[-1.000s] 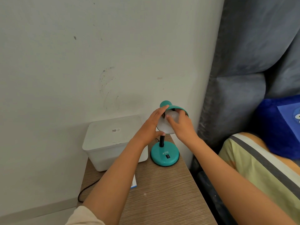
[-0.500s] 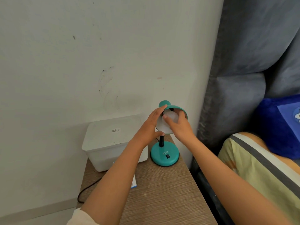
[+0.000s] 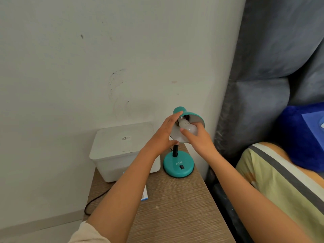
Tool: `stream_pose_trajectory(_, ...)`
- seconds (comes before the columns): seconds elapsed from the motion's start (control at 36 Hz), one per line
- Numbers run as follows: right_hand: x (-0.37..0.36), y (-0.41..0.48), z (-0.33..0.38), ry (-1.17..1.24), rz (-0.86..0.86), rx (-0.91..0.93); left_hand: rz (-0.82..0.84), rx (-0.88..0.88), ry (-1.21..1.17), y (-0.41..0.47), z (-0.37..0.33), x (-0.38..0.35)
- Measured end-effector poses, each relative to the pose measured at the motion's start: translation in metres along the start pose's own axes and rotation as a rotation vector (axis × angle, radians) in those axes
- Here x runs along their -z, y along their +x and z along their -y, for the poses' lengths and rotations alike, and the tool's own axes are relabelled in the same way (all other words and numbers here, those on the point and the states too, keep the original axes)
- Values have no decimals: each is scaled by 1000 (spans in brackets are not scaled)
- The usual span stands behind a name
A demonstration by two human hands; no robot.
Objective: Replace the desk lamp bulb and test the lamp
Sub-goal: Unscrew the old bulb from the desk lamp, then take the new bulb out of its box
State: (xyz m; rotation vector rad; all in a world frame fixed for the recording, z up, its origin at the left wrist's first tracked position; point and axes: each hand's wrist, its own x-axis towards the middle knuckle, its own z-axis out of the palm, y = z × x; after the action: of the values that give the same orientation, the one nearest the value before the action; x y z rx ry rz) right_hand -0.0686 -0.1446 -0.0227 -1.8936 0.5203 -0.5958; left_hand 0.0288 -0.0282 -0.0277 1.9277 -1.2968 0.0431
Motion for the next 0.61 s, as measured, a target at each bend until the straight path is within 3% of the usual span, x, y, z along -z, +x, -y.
stream_pose_trajectory(0.25, 18, -33, -6, -63, -19, 46, 49, 54, 87, -7, -14, 9)
stream_pose_trajectory(0.44, 6, -93, -37, -38, -31, 74, -191, 320, 52, -74, -9, 14)
stream_pose_trajectory(0.61, -30, -115, -78, -115, 111, -88, -299, 601, -23, -157, 19, -1)
